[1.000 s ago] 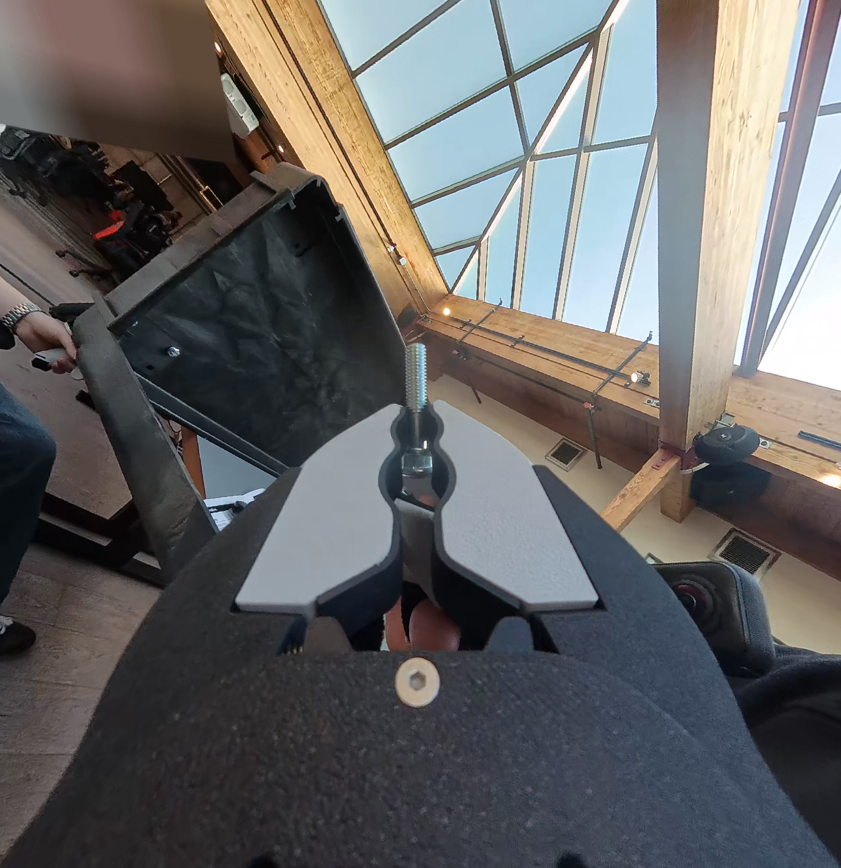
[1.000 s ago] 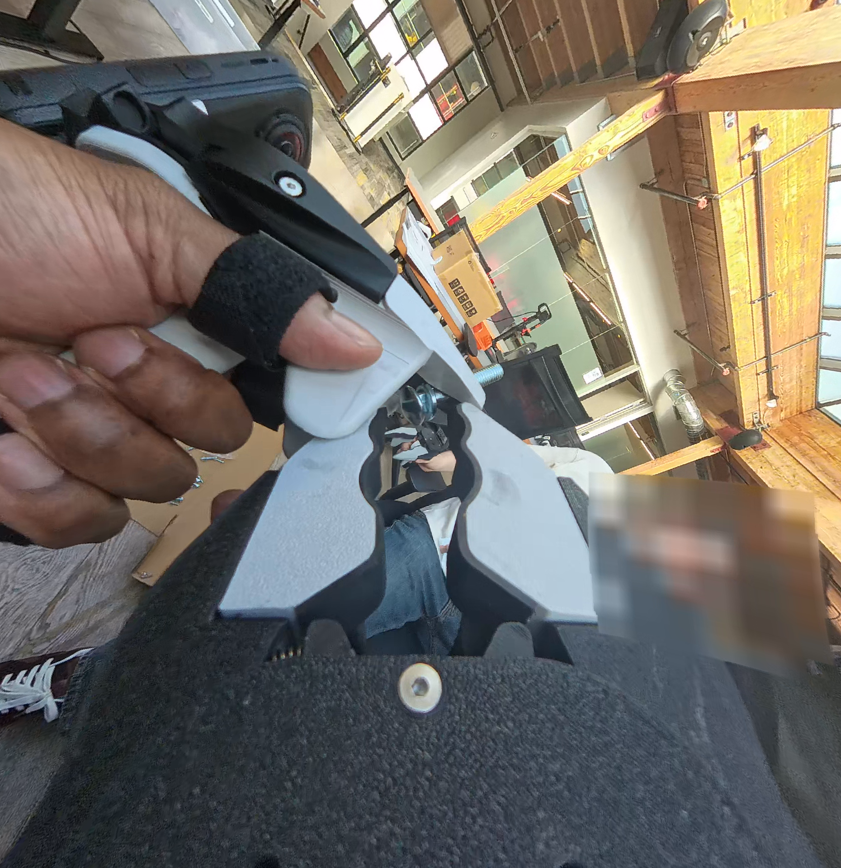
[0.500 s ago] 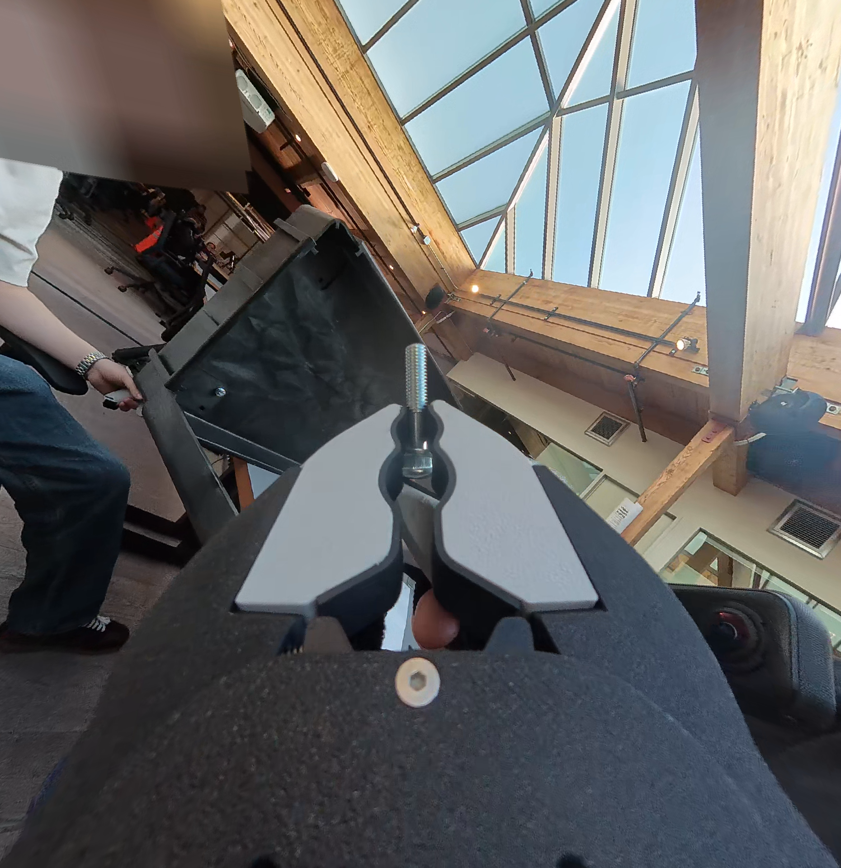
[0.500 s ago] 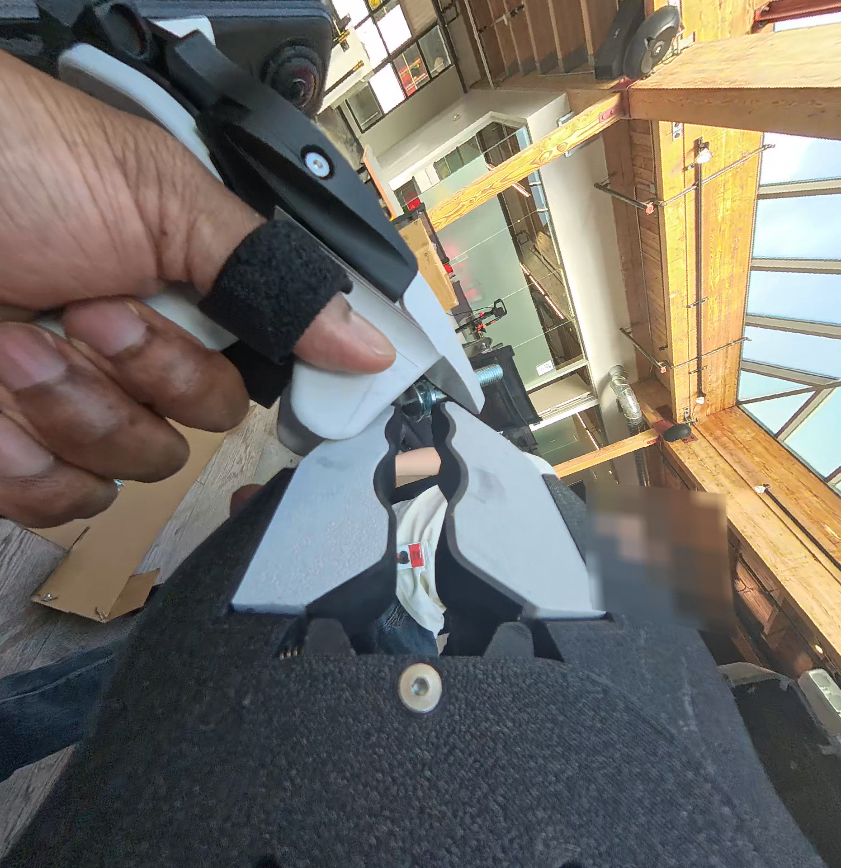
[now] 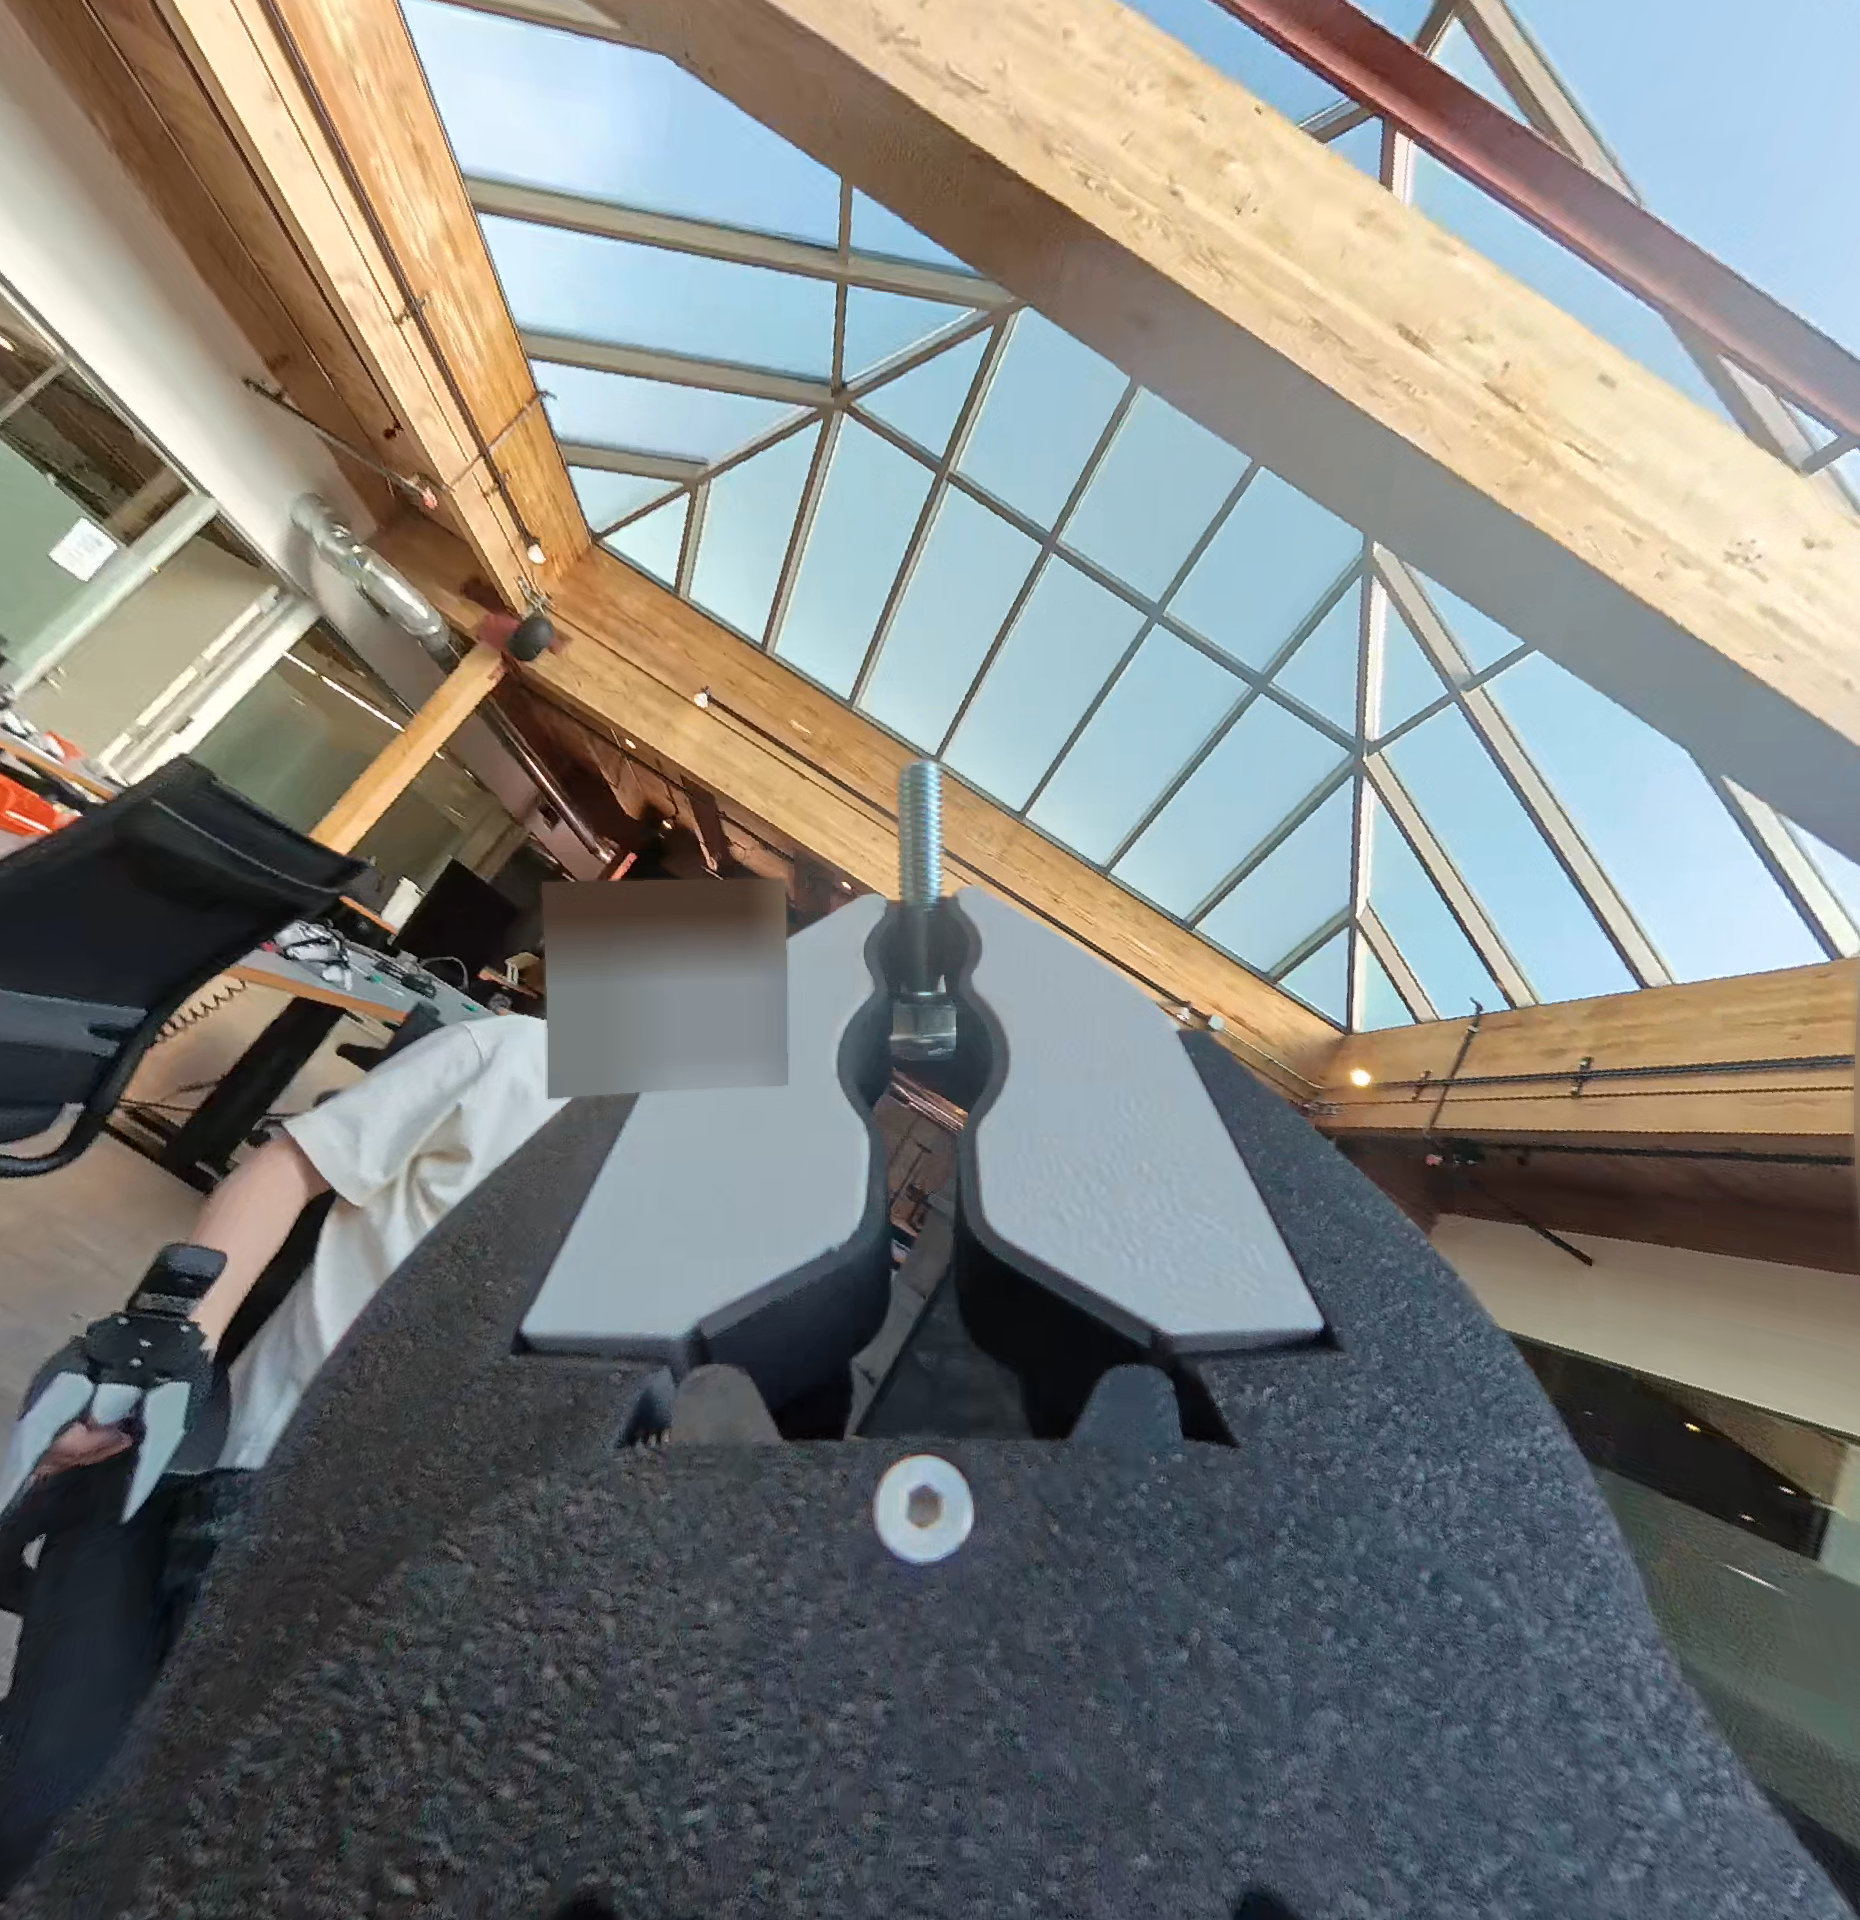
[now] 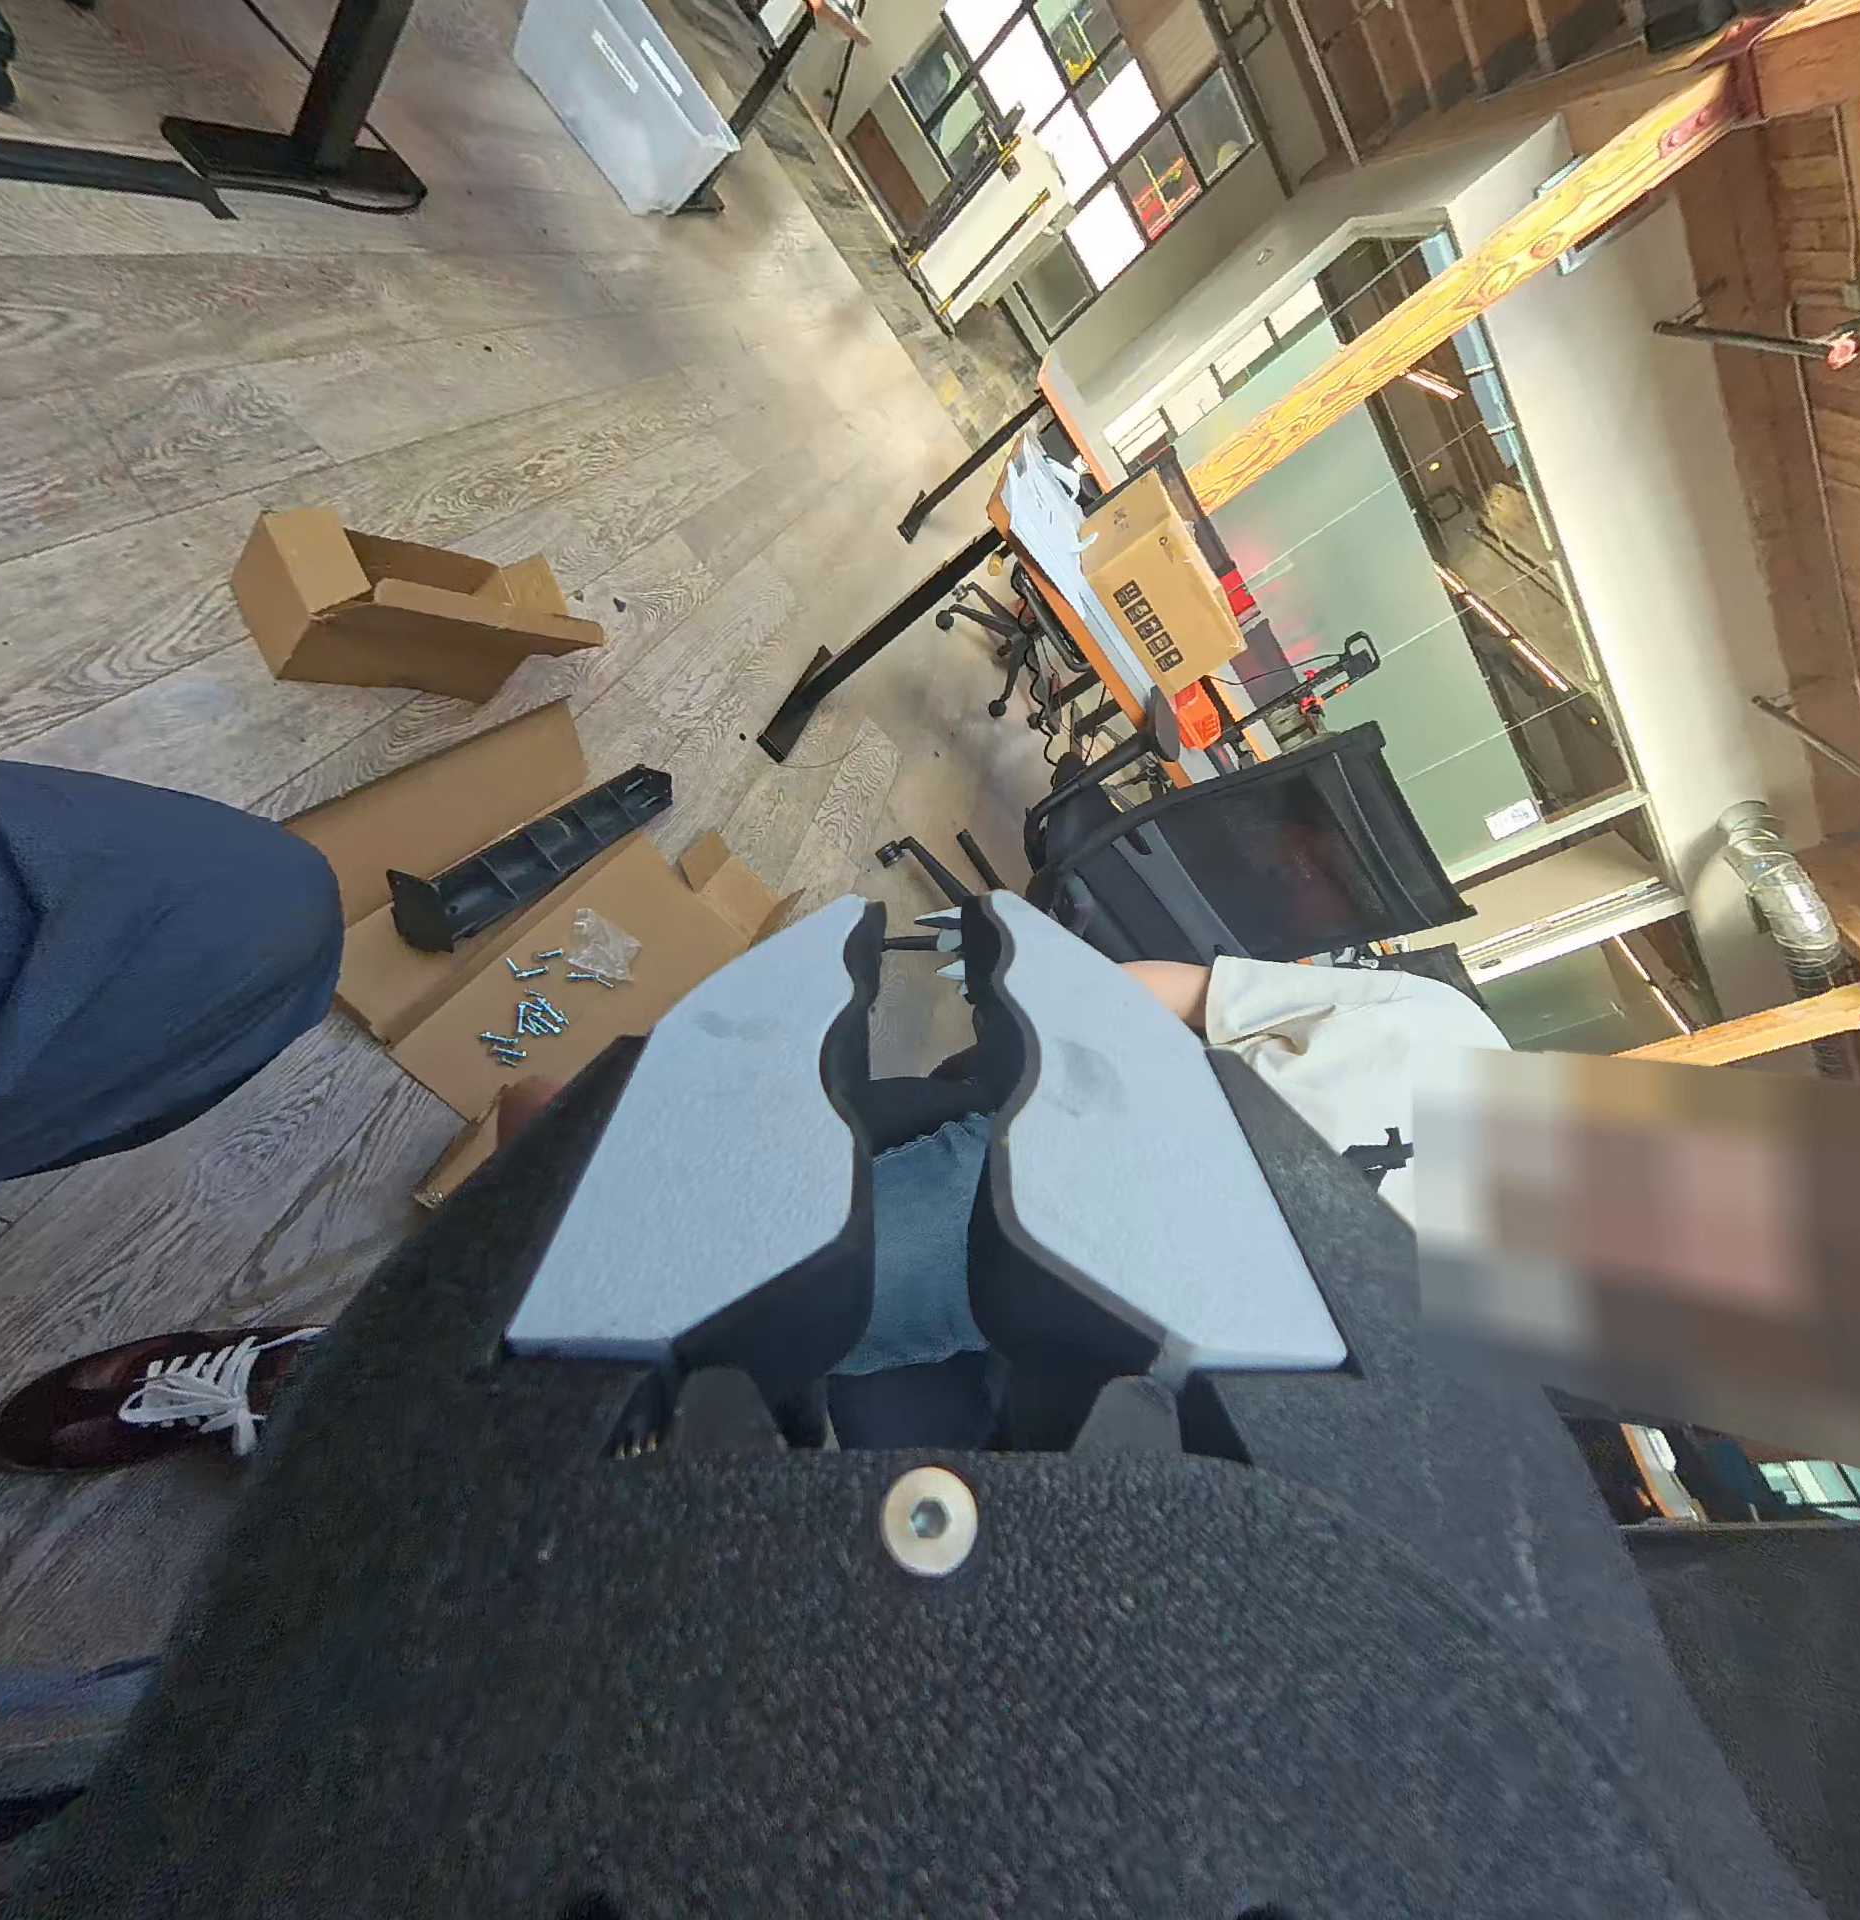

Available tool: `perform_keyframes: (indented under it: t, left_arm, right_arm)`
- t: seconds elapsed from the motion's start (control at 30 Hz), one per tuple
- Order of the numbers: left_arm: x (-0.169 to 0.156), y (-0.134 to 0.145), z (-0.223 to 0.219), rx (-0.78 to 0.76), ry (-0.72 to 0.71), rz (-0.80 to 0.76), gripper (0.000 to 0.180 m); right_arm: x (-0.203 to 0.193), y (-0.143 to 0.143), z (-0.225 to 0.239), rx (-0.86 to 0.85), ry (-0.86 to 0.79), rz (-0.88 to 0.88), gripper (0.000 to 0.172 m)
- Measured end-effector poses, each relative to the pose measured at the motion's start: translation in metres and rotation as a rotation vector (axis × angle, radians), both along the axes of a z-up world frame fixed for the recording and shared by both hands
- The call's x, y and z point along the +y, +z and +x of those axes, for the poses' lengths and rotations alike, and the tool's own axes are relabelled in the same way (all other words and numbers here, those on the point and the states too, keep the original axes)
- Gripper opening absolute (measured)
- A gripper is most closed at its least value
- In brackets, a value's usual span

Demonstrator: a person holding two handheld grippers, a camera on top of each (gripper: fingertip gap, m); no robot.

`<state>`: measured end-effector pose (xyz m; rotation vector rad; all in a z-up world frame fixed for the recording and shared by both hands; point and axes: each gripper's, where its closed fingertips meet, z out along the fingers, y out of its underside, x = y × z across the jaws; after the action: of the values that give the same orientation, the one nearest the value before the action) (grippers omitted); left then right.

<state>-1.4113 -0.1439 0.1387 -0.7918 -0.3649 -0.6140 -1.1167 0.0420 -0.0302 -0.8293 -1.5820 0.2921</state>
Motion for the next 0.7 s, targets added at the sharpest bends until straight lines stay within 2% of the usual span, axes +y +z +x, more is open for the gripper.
perform_keyframes:
  t: [0.07, 0.13, 0.23, 0.33, 0.43, 0.57, 0.7]
  left_arm:
    - [-0.013, 0.015, 0.006, 0.048, 0.070, -0.009, 0.006]
    - [0.007, 0.014, 0.031, 0.088, 0.040, -0.060, 0.006]
    - [0.083, -0.013, 0.090, 0.090, -0.179, -0.159, 0.006]
    - [0.170, -0.055, 0.165, 0.017, -0.482, -0.249, 0.006]
    - [0.245, -0.100, 0.250, -0.024, -0.739, -0.363, 0.006]
    - [0.316, -0.148, 0.346, -0.081, -0.992, -0.505, 0.006]
    - [0.358, -0.169, 0.420, -0.058, -1.131, -0.597, 0.006]
  right_arm:
    - [0.003, -0.002, 0.004, 0.004, 0.011, -0.026, 0.015]
    - [0.007, -0.005, 0.006, 0.006, 0.014, -0.037, 0.015]
    - [0.015, -0.005, 0.010, 0.017, 0.015, -0.045, 0.017]
    - [0.029, 0.001, 0.018, 0.047, -0.001, -0.038, 0.020]
    - [0.052, 0.004, 0.034, 0.077, -0.043, 0.000, 0.021]
    - [0.098, -0.005, 0.069, 0.088, -0.183, 0.033, 0.023]
    - [0.139, -0.016, 0.112, 0.120, -0.319, -0.016, 0.023]
